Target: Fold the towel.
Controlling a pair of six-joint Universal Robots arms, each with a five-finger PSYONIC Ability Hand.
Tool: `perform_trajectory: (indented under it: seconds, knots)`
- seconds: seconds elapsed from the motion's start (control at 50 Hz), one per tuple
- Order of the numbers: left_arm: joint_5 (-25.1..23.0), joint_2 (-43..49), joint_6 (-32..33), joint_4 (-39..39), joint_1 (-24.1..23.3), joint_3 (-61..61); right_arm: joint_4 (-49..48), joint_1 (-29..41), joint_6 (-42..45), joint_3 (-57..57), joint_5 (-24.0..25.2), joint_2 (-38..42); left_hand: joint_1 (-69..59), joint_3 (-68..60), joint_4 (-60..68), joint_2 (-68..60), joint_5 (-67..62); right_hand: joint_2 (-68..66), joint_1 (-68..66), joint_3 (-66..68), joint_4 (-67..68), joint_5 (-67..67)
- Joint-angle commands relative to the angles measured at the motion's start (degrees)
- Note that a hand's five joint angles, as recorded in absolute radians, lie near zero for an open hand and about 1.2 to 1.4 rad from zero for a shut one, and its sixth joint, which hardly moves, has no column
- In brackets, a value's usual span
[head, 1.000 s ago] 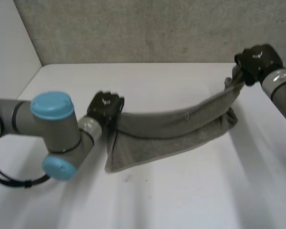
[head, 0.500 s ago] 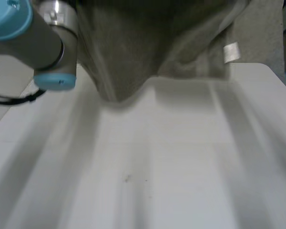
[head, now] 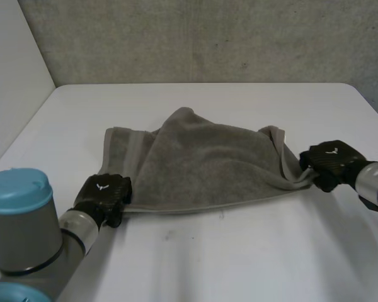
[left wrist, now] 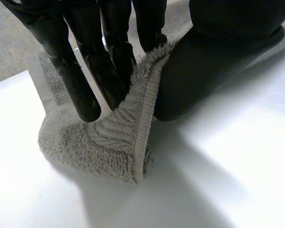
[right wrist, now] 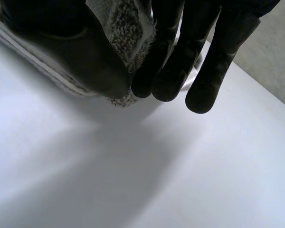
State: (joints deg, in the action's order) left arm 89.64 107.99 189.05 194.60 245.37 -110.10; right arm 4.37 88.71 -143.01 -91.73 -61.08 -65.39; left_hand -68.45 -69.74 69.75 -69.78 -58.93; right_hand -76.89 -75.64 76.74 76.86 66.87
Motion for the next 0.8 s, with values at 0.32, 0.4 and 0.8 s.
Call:
perform_trajectory:
  seconds: [0.32,0.4,0.8]
  knots:
    - [-1.9,-18.9,2.2,-5.5,0.2,-10.3,5.9,-13.5,1.9,-12.1,0.9,-14.3,-11.6,-10.3,10.3,-10.2,-11.1,41.9,40.7,-41.8,-41.9,-41.9]
    - [-2.9,-15.8,1.9,-5.5,-0.3,-10.0,3.9,-13.0,2.1,-12.7,0.6,-12.4,-11.6,-10.3,10.3,-10.2,-11.1,63.9,62.6,-63.7,-63.8,-63.9]
    - [-2.8,-13.0,1.6,-6.6,2.0,5.2,-0.1,-1.6,-6.3,-18.3,5.1,-24.8,-11.6,-10.3,10.3,-10.2,-11.1,66.9,65.6,-66.7,-66.9,-66.9]
